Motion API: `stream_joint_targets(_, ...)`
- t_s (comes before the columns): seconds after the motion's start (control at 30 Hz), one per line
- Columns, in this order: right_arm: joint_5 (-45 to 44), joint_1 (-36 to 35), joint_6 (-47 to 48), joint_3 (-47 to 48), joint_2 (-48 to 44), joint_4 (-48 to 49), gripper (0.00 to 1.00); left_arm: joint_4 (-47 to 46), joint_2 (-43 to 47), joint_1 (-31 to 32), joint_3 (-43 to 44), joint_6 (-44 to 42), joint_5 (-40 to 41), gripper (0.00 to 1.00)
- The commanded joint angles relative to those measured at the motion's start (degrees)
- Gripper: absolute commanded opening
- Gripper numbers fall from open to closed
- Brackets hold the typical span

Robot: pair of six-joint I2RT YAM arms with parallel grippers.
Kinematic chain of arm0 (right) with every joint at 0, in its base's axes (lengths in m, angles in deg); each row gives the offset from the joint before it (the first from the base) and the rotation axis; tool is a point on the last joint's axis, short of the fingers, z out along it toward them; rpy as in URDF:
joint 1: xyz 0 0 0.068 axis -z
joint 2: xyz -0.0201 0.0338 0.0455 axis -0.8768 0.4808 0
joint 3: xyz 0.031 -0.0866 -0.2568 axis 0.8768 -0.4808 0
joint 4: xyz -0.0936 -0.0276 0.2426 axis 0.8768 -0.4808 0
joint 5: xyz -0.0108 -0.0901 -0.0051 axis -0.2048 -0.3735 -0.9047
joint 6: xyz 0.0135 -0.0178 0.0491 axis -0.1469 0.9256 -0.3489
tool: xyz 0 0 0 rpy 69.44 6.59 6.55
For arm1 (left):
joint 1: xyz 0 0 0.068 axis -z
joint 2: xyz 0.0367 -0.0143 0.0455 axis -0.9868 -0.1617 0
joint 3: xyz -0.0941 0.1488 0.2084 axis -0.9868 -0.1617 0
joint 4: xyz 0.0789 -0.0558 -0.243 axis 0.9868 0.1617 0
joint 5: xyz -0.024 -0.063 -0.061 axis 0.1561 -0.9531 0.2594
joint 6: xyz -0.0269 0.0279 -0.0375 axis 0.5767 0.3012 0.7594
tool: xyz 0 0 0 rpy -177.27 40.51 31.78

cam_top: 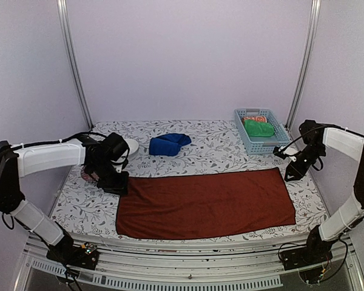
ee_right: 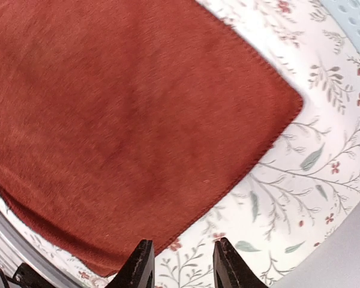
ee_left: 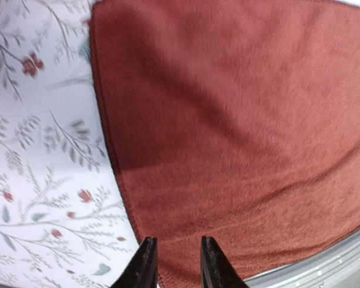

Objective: Roll the towels
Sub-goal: Pick up the towel from the center of the board.

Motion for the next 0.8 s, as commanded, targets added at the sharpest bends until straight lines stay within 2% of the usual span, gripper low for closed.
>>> stream_joint_targets(0.0, 1.24, 3.76, -5.93, 6.14, 7.66, 5.52, 0.34, 0.31, -1.23, -5.98, 3.95, -7.24, 4.01, 0.32)
stream_joint_targets(0.13, 2.23, 5.57, -9.92, 9.77, 13.35, 9.85, 0.35, -10.27, -2.44, -8.52, 2.58, -11.89, 1.72, 0.38)
stream_joint_targets(0.37, 10.9, 6.36, -11.59, 13.96, 20.05, 13.41, 0.36, -23.11, -5.04, -9.54, -0.3, -12.82, -2.76, 0.48)
stream_joint_targets(0.47, 13.07, 6.34, -12.2, 15.31, 22.97, 13.6, 0.37, -25.6, -5.74, -9.67, -0.79, -12.87, -4.9, 0.5)
stream_joint_targets(0.77, 10.95, 6.38, -12.5, 16.26, 28.54, 15.46, 0.36, -25.9, -5.92, -9.69, -0.96, -12.83, -4.53, 0.5)
